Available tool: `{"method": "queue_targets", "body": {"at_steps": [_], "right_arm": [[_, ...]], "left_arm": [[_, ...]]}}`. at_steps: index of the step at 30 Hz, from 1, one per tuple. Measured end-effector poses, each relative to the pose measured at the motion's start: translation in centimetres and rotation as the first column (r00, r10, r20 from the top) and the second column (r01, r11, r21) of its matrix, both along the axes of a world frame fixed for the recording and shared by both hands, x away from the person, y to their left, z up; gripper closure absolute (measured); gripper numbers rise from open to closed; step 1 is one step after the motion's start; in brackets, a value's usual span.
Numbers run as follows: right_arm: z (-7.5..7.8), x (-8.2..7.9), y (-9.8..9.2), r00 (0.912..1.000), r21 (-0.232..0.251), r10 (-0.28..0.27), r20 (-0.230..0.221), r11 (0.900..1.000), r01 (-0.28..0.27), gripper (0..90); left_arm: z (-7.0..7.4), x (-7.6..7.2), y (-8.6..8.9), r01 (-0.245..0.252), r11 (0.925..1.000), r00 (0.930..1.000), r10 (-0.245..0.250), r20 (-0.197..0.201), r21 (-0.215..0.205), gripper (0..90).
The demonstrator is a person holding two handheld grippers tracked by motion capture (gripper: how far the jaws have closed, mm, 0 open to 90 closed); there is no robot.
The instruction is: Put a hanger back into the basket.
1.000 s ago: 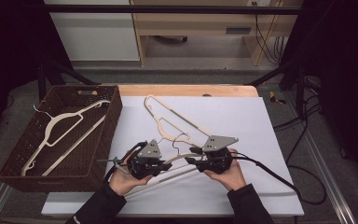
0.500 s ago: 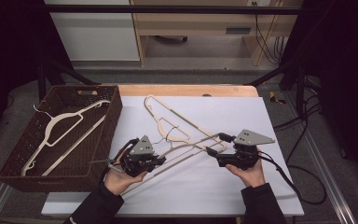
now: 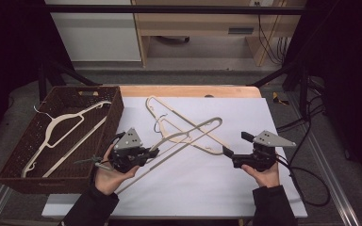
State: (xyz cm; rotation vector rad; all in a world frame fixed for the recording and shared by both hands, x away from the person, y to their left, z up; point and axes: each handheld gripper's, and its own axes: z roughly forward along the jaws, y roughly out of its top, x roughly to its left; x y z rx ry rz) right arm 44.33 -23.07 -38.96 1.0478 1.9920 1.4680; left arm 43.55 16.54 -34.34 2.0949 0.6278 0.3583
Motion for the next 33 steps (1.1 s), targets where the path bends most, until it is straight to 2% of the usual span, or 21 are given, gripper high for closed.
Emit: {"method": "queue_targets", "body": {"at_steps": [4,12,19,26,33], "right_arm": [[0.0,-0.1,-0.5,0.9999,0.007,-0.015,0.0,1.0,0.015,8.1],[0.0,-0.3,-1.3,0.9992,0.023,-0.041,0.001,0.999,0.041,7.3],[0.0,-0.4,-1.5,0.999,0.027,-0.043,0.007,0.999,0.043,6.8],[0.0,-0.5,-1.7,0.9988,0.027,-0.046,0.014,0.999,0.046,5.4],[0.0,-0.5,-1.8,0.9989,0.025,-0.046,0.012,0.999,0.046,4.7]], "left_arm": [[1.7,0.0,0.6,-0.013,0.9999,0.9997,0.013,0.02,0.005,86.3],[4.8,0.1,2.4,-0.016,0.9993,0.9992,0.017,0.035,-0.035,86.3],[7.3,0.8,4.4,-0.033,0.9986,0.9982,0.035,0.048,-0.04,86.3],[8.7,1.8,6.9,-0.066,0.9965,0.9963,0.069,0.051,-0.052,86.3],[9.6,2.5,10.1,-0.122,0.9901,0.9896,0.127,0.068,-0.069,86.3]]}}
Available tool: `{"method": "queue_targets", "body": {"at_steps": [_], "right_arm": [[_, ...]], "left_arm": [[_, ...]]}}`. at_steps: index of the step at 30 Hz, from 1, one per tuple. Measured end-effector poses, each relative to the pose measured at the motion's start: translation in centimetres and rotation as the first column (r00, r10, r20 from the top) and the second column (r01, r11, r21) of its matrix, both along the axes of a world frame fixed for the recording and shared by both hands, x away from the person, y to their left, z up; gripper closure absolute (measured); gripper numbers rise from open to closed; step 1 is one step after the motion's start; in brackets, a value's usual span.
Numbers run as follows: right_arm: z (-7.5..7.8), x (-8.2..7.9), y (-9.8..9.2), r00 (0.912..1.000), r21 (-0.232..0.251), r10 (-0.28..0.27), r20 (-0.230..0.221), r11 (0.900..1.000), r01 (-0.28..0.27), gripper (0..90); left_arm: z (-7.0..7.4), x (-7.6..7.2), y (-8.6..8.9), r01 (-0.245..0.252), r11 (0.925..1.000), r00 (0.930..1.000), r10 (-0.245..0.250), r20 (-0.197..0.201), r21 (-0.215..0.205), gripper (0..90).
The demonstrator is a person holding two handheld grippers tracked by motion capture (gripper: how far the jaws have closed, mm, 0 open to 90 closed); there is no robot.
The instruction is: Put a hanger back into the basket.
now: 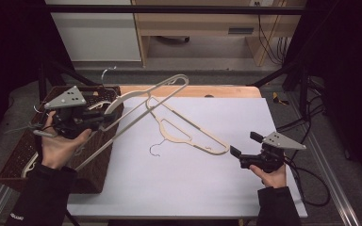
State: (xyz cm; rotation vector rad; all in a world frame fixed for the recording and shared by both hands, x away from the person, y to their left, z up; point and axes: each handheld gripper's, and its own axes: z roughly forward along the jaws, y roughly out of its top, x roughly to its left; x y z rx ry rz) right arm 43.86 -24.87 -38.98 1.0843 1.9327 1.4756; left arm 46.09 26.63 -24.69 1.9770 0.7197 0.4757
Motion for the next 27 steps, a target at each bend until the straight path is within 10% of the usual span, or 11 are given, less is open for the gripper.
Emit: {"method": "queue_targets", "body": {"at_steps": [27], "right_arm": [[-0.3,0.2,-0.1,0.9998,-0.007,-0.001,-0.018,1.0,0.001,4.5]], "left_arm": [[-1.7,2.6,11.5,-0.172,0.985,0.9851,0.172,-0.004,0.008,86.3]]}}
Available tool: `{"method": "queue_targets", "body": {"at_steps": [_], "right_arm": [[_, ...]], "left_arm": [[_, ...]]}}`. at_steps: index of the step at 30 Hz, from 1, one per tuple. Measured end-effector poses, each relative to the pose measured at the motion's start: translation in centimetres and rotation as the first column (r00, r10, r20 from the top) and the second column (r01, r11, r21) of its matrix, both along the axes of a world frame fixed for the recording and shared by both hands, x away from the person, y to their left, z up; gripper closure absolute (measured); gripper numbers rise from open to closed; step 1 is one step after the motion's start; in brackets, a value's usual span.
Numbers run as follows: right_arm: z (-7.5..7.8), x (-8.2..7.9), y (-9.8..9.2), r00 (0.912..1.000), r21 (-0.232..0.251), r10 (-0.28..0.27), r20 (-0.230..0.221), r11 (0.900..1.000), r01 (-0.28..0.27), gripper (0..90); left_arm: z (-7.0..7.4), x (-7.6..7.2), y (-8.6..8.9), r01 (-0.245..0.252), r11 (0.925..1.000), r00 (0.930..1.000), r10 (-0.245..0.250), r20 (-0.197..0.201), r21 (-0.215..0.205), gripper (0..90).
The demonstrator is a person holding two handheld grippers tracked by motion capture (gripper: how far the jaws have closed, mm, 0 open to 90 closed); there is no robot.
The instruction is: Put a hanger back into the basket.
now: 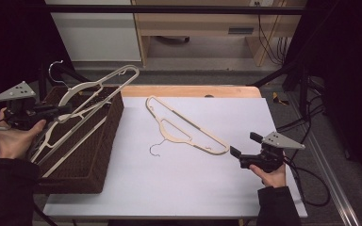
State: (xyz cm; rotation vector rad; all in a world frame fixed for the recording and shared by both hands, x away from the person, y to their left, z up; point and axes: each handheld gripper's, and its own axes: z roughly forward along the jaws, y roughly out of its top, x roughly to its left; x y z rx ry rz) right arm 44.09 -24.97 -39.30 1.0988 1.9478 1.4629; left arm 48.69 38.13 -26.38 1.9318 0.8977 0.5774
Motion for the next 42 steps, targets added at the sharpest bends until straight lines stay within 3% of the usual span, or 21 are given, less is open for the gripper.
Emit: {"method": "queue_targets", "body": {"at_steps": [12,25,33,42], "right_arm": [[-0.1,0.1,0.1,1.0,-0.002,-0.001,-0.006,1.0,0.001,4.6],[-0.2,0.1,0.2,0.9999,-0.001,-0.001,-0.015,1.0,0.001,4.5],[-0.3,0.1,0.2,0.9999,-0.001,-0.001,-0.015,1.0,0.001,4.6],[-0.2,0.1,0.1,0.9999,-0.003,-0.001,-0.014,1.0,0.001,4.6]], "left_arm": [[-2.5,1.0,3.8,-0.072,0.9973,0.9962,0.072,-0.049,0.013,86.3],[-5.0,1.2,6.1,-0.123,0.9916,0.9856,0.127,-0.112,0.039,86.3],[-6.7,1.3,5.7,-0.122,0.9912,0.98,0.128,-0.152,0.053,86.2],[-9.1,1.8,5.5,-0.142,0.9878,0.9636,0.153,-0.219,0.064,86.0]]}}
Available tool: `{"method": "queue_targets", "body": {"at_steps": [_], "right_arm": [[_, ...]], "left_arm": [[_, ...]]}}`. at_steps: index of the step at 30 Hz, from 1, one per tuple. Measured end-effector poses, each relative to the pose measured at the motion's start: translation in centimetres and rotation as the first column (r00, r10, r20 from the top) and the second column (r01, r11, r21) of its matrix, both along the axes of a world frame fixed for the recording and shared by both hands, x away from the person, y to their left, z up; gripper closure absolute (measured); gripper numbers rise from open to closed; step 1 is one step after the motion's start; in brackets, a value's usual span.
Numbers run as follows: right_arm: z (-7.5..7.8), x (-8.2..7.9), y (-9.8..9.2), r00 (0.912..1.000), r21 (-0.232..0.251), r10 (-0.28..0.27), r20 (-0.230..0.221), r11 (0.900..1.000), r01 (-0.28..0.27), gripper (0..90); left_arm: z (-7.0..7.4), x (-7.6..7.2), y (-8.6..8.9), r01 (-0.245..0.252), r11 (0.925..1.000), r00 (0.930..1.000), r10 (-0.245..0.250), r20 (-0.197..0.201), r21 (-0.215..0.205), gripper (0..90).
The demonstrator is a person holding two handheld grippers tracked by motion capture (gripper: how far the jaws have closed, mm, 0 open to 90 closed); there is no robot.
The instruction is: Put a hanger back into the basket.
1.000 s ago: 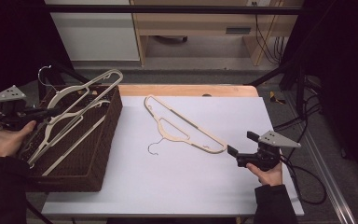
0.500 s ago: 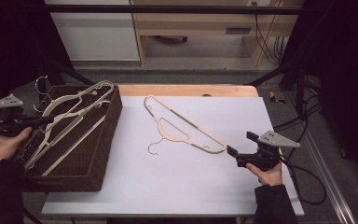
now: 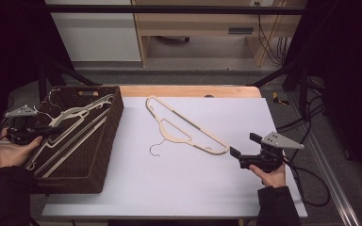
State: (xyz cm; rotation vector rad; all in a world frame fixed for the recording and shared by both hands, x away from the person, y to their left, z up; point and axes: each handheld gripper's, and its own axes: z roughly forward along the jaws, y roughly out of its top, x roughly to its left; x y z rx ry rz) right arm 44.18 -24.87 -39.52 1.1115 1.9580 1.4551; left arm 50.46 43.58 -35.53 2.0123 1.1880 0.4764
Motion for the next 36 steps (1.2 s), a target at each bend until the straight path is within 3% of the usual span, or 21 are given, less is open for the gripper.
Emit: {"method": "queue_targets", "body": {"at_steps": [4,12,17,23,26,27,29,31,36], "right_arm": [[0.0,0.0,0.0,1.0,0.0,0.0,-0.001,1.0,0.0,4.6],[0.1,-0.1,-0.1,1.0,0.001,0.001,0.005,1.0,-0.001,4.6],[0.1,-0.1,-0.1,1.0,0.004,-0.003,0.001,1.0,0.003,4.6],[0.0,0.0,0.0,1.0,0.002,-0.001,0.0,1.0,0.001,4.7],[0.0,0.0,0.0,1.0,0.002,-0.001,0.0,1.0,0.001,4.7],[0.0,0.0,0.0,1.0,0.002,-0.001,0.0,1.0,0.001,4.7],[0.0,0.0,0.0,1.0,0.002,0.0,-0.001,1.0,0.0,4.7],[0.0,0.0,0.0,1.0,0.002,0.005,-0.002,1.0,-0.005,4.7],[-0.1,0.0,0.1,1.0,0.003,0.001,-0.005,1.0,-0.001,4.7]], "left_arm": [[-0.6,0.1,0.1,-0.018,0.9998,0.9997,0.017,-0.019,-0.009,85.8],[-1.8,0.6,-0.2,-0.033,0.9993,0.9979,0.034,-0.055,0.016,85.1],[-2.5,0.8,-0.1,-0.075,0.9957,0.9922,0.08,-0.096,0.055,84.6],[-2.8,1.0,0.4,-0.128,0.9899,0.9841,0.134,-0.116,0.061,83.6],[-3.0,1.1,0.5,-0.16,0.9842,0.9792,0.168,-0.114,0.077,82.8],[-3.0,1.1,0.7,-0.176,0.9805,0.973,0.186,-0.136,0.088,82.5],[-3.3,1.2,1.0,-0.219,0.9714,0.9635,0.23,-0.137,0.093,81.0],[-3.3,1.2,1.4,-0.237,0.967,0.9559,0.249,-0.155,0.095,80.4],[-3.6,1.3,1.7,-0.268,0.9572,0.9432,0.284,-0.172,0.108,75.4]]}}
